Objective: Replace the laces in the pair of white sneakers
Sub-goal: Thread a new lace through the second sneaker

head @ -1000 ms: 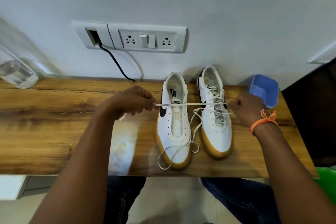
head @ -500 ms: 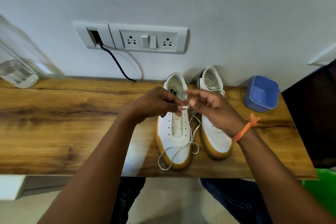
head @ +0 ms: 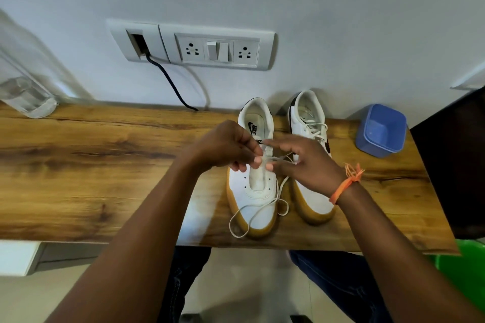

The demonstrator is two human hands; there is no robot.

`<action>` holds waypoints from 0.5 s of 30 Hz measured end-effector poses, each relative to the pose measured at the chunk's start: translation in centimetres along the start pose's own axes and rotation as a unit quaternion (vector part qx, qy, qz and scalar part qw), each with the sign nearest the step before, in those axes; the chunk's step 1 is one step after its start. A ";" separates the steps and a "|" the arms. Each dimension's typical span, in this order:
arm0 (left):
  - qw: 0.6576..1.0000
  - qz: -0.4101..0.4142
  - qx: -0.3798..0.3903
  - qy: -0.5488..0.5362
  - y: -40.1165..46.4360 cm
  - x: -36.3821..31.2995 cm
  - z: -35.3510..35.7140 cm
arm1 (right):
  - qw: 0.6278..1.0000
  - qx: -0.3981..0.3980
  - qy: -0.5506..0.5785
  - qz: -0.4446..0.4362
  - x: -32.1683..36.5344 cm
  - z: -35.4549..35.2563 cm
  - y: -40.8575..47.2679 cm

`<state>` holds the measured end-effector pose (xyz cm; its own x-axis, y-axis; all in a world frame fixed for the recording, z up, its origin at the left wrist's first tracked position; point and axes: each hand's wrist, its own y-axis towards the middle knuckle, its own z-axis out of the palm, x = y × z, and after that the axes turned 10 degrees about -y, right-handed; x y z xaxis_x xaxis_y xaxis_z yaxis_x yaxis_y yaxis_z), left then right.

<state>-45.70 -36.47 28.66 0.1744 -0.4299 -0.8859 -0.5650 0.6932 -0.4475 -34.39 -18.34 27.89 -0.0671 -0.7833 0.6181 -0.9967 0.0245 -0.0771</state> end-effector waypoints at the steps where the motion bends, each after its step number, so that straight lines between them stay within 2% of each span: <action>1: 1.000 -0.006 0.006 -0.015 0.0 0.0 0.1 | 0.999 0.012 0.052 0.001 0.4 0.3 -0.1; 4: 0.998 -0.022 0.013 -0.055 -0.2 0.1 0.2 | 0.990 -0.012 0.142 0.022 0.9 1.2 -0.4; 9: 0.994 -0.013 -0.010 -0.108 -1.0 -0.2 -0.1 | 0.973 -0.029 0.226 0.046 1.2 1.7 0.0; 11: 0.992 -0.003 -0.026 -0.124 -1.6 0.2 -0.3 | 0.971 -0.046 0.224 0.070 1.4 2.1 0.1; 15: 0.982 -0.016 -0.185 -0.033 -3.4 2.6 0.3 | 0.980 -0.084 0.144 0.105 1.1 3.9 -1.1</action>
<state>-43.06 -39.83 27.84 0.2410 -0.4013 -0.8837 -0.8107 0.4173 -0.4106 -33.24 -21.65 25.63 -0.2569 -0.5435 0.7991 -0.9516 0.2867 -0.1109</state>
